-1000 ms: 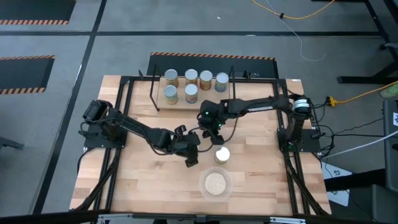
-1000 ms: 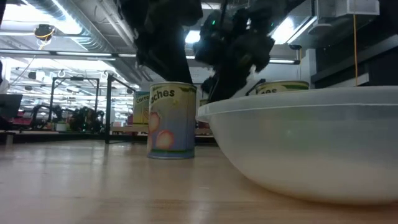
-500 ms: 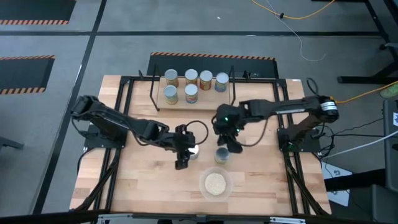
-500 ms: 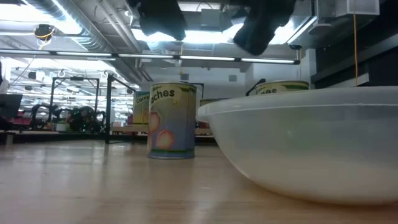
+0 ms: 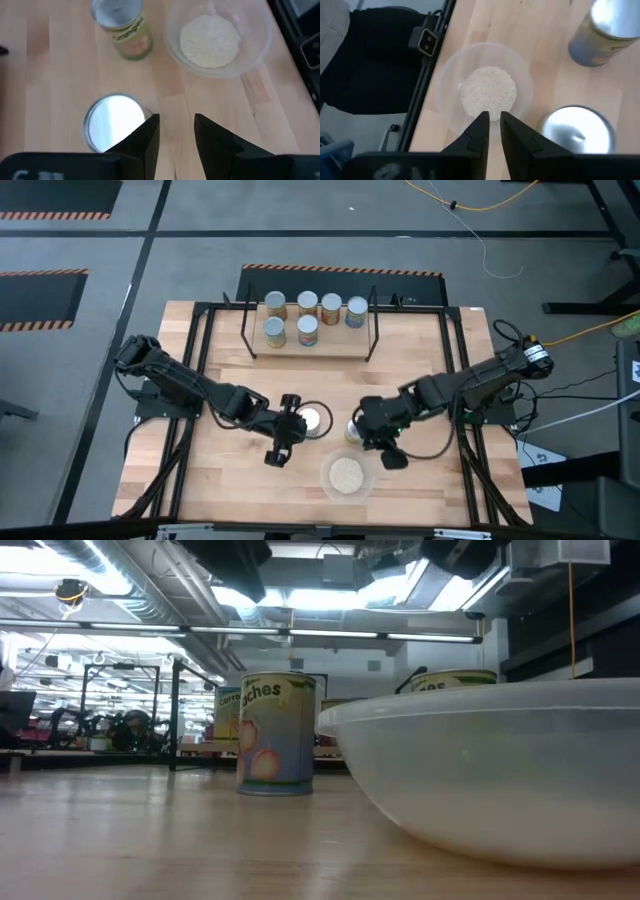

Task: Pick and place cans onto a shelf
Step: Put the canned peaches on the shelf

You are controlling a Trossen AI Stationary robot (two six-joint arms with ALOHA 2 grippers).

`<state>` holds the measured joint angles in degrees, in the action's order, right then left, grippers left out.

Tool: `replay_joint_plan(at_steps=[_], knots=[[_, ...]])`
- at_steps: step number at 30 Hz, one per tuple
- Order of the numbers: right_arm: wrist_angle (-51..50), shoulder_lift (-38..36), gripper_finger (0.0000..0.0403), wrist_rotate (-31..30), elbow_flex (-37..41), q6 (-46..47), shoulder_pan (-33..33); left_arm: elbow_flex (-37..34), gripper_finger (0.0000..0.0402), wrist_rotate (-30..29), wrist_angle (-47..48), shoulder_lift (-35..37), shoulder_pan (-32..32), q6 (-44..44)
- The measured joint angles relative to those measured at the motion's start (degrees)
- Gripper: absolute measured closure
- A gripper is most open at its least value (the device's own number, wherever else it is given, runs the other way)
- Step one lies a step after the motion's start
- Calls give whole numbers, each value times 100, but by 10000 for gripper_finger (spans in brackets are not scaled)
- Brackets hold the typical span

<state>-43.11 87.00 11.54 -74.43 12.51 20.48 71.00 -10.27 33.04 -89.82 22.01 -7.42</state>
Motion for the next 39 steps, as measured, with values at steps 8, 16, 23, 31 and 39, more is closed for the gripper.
replay_joint_plan(at_steps=[8, 16, 23, 31, 39], knots=[[7, 2, 350, -364, 0, 242, 496, 0, 287, -270, 85, -63, 102, 400], [15, 2, 350, -449, 0, 232, 611, 0, 287, -282, 95, -63, -7, 407], [19, 2, 350, -461, 0, 194, 609, 2, 287, -285, 40, -295, -55, 406], [10, 7, 350, -458, 0, 184, 609, -1, 287, -543, 74, -743, -142, 458], [6, 7, 350, -454, 0, 192, 609, 0, 287, -530, 116, -839, -236, 347]])
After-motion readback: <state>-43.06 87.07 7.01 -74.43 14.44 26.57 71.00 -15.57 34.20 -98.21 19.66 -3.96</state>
